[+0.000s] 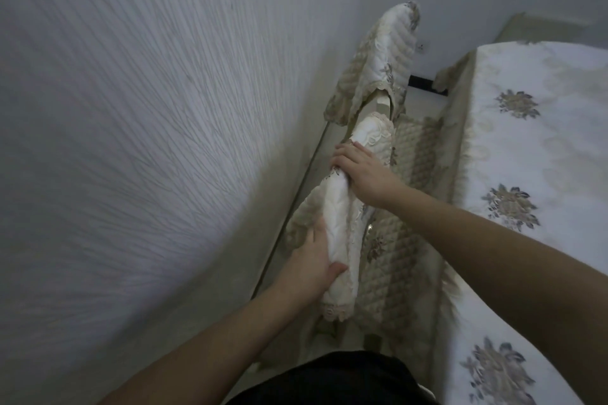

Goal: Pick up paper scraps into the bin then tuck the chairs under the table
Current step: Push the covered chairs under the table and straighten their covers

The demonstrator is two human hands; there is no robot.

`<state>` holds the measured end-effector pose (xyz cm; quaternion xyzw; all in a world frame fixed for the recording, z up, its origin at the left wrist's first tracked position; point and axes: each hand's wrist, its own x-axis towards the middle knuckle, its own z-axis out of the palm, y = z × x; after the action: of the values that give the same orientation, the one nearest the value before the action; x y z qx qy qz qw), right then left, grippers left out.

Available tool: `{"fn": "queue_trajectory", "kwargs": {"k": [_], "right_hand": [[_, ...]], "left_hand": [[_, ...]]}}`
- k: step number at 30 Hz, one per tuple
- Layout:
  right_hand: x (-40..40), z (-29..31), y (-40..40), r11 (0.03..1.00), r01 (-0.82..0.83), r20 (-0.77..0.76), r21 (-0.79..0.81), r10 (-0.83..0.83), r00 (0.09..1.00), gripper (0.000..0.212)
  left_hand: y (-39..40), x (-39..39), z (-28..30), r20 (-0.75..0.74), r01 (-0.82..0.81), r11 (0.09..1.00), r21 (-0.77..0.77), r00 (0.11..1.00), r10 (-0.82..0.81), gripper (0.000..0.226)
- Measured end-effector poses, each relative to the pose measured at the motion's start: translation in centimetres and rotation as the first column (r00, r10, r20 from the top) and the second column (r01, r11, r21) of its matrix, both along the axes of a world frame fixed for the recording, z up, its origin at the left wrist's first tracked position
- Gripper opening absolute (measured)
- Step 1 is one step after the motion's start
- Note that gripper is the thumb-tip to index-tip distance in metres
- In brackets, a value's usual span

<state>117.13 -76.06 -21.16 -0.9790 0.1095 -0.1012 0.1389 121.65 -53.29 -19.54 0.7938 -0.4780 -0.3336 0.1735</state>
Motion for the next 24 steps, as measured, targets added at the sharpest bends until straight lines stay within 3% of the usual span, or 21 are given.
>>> {"fn": "queue_trajectory", "kwargs": {"k": [4, 7, 9, 11, 14, 17, 19, 24], "right_hand": [[-0.6, 0.2, 1.1, 0.996, 0.074, -0.019, 0.052, -0.073, 0.997, 0.054], [-1.9, 0.6, 4.3, 0.951, 0.228, -0.005, 0.209, -0.232, 0.973, 0.066], [-3.2, 1.0, 7.5, 0.860, 0.372, -0.031, 0.349, -0.387, 0.922, 0.062], [-4.5, 1.4, 11.3, 0.744, 0.484, -0.082, 0.460, -0.508, 0.858, 0.052], [-5.7, 1.2, 16.5, 0.570, 0.560, -0.178, 0.601, -0.588, 0.789, 0.051], [-5.4, 0.6, 20.1, 0.476, 0.586, -0.222, 0.656, -0.620, 0.752, 0.074], [-4.7, 0.3, 21.2, 0.442, 0.650, -0.276, 0.618, -0.652, 0.706, 0.091], [-3.6, -0.1, 21.5, 0.423, 0.812, -0.417, 0.403, -0.705, 0.574, 0.086]], "left_hand": [[0.8, 0.8, -0.1, 0.080, 0.068, 0.997, -0.039, 0.995, -0.065, 0.096], [1.0, 3.0, 0.6, 0.184, 0.141, 0.987, -0.076, 0.975, -0.125, 0.066], [0.1, 4.9, 1.0, 0.187, 0.117, 0.977, -0.180, 0.979, -0.082, 0.045], [-1.7, 6.4, 1.4, 0.146, 0.035, 0.958, -0.284, 0.989, 0.007, 0.044], [-5.6, 6.9, 2.2, 0.021, -0.123, 0.922, -0.367, 0.990, 0.141, 0.027], [-8.5, 6.3, 2.1, -0.124, -0.171, 0.974, -0.146, 0.980, 0.154, 0.062], [-9.4, 5.5, 1.4, -0.128, -0.105, 0.993, -0.046, 0.987, 0.099, 0.072], [-9.7, 4.7, 0.1, -0.158, -0.126, 0.989, -0.071, 0.981, 0.114, 0.075]]}}
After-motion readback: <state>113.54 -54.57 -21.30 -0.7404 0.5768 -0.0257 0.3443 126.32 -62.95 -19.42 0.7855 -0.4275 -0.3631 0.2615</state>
